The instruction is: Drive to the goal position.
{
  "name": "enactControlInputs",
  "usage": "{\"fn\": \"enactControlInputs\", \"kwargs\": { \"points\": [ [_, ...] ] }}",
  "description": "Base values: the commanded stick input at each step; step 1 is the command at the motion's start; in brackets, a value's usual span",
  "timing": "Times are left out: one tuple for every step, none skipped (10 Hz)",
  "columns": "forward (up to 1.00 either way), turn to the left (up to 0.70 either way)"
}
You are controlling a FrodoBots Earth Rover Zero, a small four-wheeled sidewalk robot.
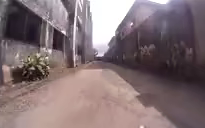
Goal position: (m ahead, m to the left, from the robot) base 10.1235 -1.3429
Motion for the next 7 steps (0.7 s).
{"fn": "enactControlInputs", "kwargs": {
  "points": [
    [1.00,0.00],
    [1.00,0.00],
    [1.00,0.00],
    [1.00,0.00],
    [1.00,0.00],
    [1.00,0.00],
    [1.00,0.00]
  ]
}}
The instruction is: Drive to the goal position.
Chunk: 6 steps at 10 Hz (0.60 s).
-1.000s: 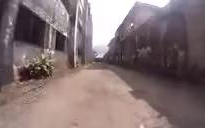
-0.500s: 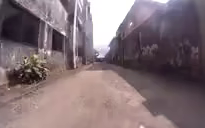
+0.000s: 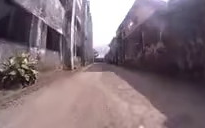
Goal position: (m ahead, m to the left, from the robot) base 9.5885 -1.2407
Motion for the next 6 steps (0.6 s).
{"fn": "enactControlInputs", "kwargs": {
  "points": [
    [1.00,0.00],
    [1.00,0.00],
    [1.00,0.00],
    [1.00,0.00],
    [1.00,0.00],
    [1.00,0.00]
  ]
}}
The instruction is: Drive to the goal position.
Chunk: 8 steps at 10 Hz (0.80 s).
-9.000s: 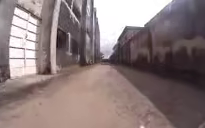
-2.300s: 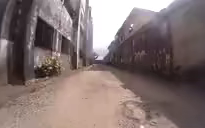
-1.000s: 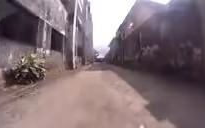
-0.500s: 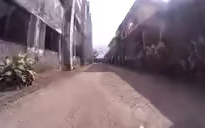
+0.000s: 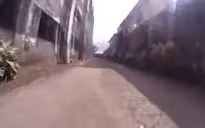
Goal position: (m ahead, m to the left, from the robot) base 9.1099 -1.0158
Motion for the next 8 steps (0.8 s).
{"fn": "enactControlInputs", "kwargs": {
  "points": [
    [1.00,0.00],
    [1.00,0.00],
    [1.00,0.00],
    [1.00,0.00],
    [1.00,0.00],
    [1.00,0.00],
    [1.00,0.00],
    [1.00,0.00]
  ]
}}
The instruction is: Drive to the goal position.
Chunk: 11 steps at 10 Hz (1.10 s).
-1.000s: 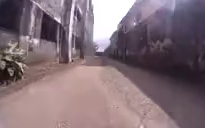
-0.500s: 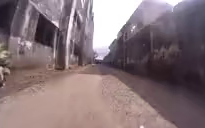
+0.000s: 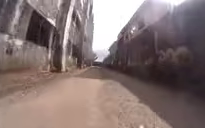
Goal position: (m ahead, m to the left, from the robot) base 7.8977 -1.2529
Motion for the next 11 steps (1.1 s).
{"fn": "enactControlInputs", "kwargs": {
  "points": [
    [1.00,0.00],
    [1.00,0.00],
    [1.00,0.00],
    [1.00,0.00],
    [1.00,0.00],
    [1.00,0.00],
    [1.00,0.00],
    [1.00,0.00],
    [1.00,0.00],
    [1.00,0.00],
    [1.00,0.00]
  ]
}}
